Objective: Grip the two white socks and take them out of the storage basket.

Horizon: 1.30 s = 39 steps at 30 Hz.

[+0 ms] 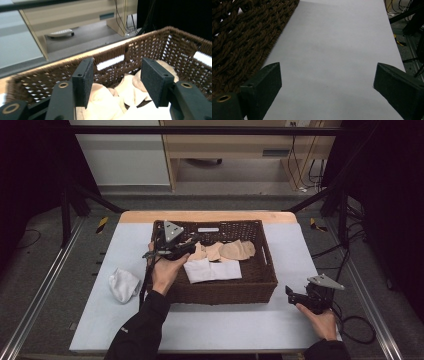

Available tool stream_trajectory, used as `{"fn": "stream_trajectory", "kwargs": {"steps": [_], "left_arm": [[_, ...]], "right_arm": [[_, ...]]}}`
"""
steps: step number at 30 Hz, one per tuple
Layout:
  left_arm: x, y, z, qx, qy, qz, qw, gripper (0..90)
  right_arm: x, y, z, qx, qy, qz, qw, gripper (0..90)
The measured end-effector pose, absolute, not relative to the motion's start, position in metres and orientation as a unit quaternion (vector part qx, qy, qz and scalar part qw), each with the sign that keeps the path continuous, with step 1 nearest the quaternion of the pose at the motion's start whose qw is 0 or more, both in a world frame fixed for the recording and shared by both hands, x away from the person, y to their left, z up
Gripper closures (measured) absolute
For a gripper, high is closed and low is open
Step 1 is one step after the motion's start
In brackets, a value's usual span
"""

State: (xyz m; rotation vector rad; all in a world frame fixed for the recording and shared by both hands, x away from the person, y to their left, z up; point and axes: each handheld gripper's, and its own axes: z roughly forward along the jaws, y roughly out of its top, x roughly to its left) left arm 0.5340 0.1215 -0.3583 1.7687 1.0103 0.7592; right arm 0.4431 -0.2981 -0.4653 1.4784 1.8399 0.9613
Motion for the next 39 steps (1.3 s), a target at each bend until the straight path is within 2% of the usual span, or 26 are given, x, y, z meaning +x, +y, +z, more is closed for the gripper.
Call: {"fn": "stream_trajectory", "kwargs": {"steps": [14,29,32,36,39], "left_arm": [[0.562,0.115,-0.415,0.772,0.428,0.255,0.394,41.7],[0.567,0.109,-0.435,0.82,0.428,0.211,0.315,32.1],[0.57,0.106,-0.442,0.838,0.427,0.185,0.284,31.1],[0.571,0.104,-0.447,0.851,0.422,0.164,0.267,40.1],[0.57,0.103,-0.447,0.855,0.422,0.151,0.26,54.9]], "right_arm": [[0.444,-0.298,-0.466,0.554,0.692,0.36,0.289,7.9],[0.444,-0.297,-0.467,0.554,0.694,0.359,0.286,7.6],[0.444,-0.297,-0.466,0.555,0.693,0.359,0.286,7.5],[0.444,-0.297,-0.466,0.555,0.693,0.359,0.286,7.5],[0.444,-0.297,-0.466,0.554,0.694,0.359,0.288,7.5]]}}
